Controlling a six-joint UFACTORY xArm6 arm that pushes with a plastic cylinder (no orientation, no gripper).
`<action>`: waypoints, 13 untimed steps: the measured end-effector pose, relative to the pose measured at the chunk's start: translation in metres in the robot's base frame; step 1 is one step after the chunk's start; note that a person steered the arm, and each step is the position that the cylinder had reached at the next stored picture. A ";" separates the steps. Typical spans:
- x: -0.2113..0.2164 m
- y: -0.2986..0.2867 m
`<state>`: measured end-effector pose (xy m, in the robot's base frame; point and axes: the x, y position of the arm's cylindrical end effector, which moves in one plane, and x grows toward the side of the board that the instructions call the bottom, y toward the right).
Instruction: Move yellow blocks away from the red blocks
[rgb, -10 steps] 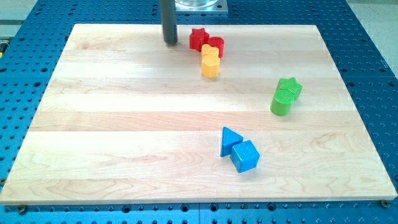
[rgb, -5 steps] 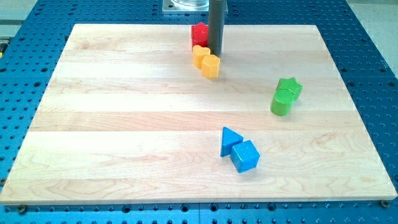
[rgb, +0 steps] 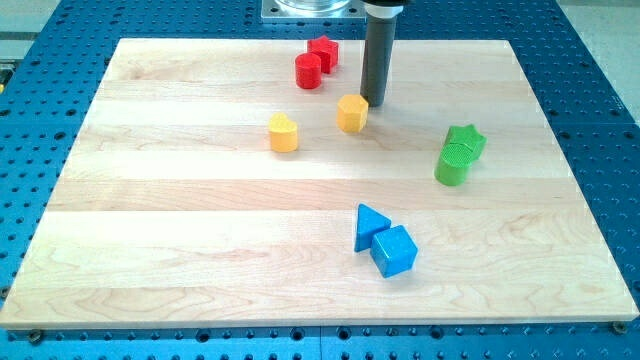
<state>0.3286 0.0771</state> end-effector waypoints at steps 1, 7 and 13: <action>0.032 -0.037; 0.052 -0.011; 0.086 -0.019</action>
<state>0.4148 0.0582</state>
